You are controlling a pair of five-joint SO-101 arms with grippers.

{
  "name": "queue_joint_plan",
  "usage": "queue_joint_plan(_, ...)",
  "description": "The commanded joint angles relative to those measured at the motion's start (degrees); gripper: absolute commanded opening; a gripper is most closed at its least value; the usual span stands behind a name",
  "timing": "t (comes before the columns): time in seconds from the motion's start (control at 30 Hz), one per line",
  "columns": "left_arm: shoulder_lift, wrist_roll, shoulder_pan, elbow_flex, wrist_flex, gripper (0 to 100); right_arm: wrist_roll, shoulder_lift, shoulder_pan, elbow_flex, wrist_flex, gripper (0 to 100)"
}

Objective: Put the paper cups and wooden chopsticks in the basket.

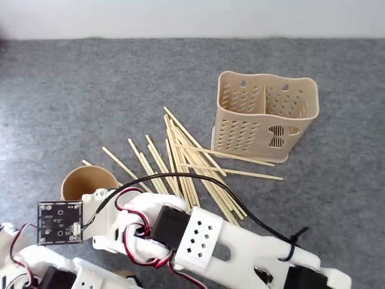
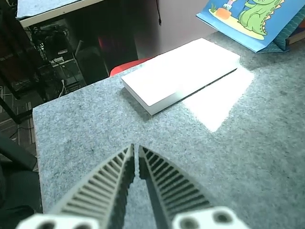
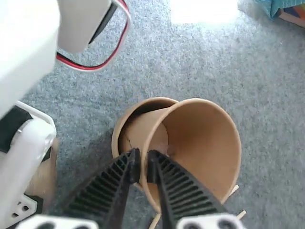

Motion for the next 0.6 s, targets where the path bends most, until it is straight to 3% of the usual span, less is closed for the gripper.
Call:
queue_joint_plan(0.0,-0.7,0.35,-0.44,-0.13,-0.97,2,0.53,-0.22,2.68,-3.08,-0.04,18.8)
queue_joint_plan(0.1,-0.7,0.35,-0.35,-0.04,-0.88,2,0.44,-0.22,3.21,-4.75,0.48,24.6)
queue_joint_plan(0.33,-0.7,0.35,-0.35,0.04,-0.79,2,0.44,-0.31,3.12,-13.01,4.44,20.9)
queue_joint_plan(0.57,-0.7,0.35,-0.35,0.04,1.49,2,0.35,0.4,5.85,-13.36,6.29,0.2)
